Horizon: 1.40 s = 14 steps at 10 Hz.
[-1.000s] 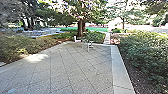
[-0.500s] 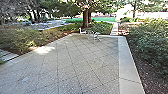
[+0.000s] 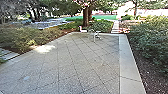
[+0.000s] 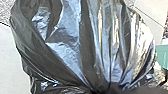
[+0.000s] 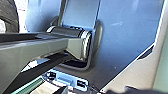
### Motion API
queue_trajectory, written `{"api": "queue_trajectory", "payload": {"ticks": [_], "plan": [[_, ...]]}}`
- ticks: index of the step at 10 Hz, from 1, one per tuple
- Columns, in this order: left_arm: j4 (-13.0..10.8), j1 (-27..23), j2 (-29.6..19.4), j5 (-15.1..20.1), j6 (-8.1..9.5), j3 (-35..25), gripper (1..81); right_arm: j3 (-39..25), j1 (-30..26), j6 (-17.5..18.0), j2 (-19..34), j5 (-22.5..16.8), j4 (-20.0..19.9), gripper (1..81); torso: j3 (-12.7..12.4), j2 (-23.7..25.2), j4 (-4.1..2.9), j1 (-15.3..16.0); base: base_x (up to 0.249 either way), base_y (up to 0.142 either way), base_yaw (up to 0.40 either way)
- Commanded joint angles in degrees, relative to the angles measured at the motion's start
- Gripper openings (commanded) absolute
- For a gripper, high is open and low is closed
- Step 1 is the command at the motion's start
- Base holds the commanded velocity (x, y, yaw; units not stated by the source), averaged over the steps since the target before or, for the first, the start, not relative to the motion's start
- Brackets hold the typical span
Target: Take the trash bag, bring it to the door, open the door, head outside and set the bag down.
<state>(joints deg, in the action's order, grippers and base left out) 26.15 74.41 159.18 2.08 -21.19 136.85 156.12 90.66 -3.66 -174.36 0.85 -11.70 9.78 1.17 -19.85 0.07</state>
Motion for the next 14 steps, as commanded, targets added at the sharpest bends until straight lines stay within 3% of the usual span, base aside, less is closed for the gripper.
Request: {"api": "queue_trajectory", "payload": {"ticks": [1,3,4,6,8,9,11,14], "plan": [[3.2,-7.1,-3.7,7.8,-0.17,-0.8,1.0,-0.4,-0.9,-0.2,-0.2,-4.1,0.1,81.1,0.0,0.0,0.0,0.0,0.0,0.0,0.0],[5.2,-11.6,-5.7,11.9,-0.17,-0.4,1.0,-0.4,-0.6,-0.3,-0.1,-4.1,0.5,81.1,0.0,0.0,-0.02,0.0,0.0,0.0,0.0],[6.2,-13.9,-6.6,13.5,-0.17,-0.1,1.0,-0.5,-0.6,-0.3,-0.1,-4.1,0.5,81.1,2.2,0.0,-0.02,0.0,0.0,0.0,0.0],[8.1,-17.6,-7.3,16.5,-0.25,1.3,1.0,-0.4,-0.6,-0.3,0.0,-4.1,0.4,81.1,4.3,0.0,-0.02,0.0,0.0,0.0,0.0],[8.8,-21.2,-6.3,18.9,-0.17,3.2,1.0,-0.5,-0.6,-0.3,0.0,-4.0,0.2,81.1,8.5,0.0,-0.02,0.0,0.0,0.0,0.0],[9.3,-22.9,-5.5,20.2,-0.17,4.1,1.0,-0.5,-0.5,-0.3,0.0,-4.1,0.0,81.1,4.9,0.0,-0.02,0.0,0.0,0.0,0.0],[10.2,-26.8,-3.7,20.8,-0.09,6.1,1.0,-0.4,-0.6,-0.3,0.0,-4.1,-0.1,81.1,7.3,-0.1,-0.02,0.1,0.0,0.0,0.0],[11.2,-33.0,-0.3,25.1,0.09,11.5,1.0,-0.5,-0.6,-0.2,0.0,-4.1,-0.3,81.1,7.7,-0.1,-0.02,0.1,0.0,0.0,0.0]]}}
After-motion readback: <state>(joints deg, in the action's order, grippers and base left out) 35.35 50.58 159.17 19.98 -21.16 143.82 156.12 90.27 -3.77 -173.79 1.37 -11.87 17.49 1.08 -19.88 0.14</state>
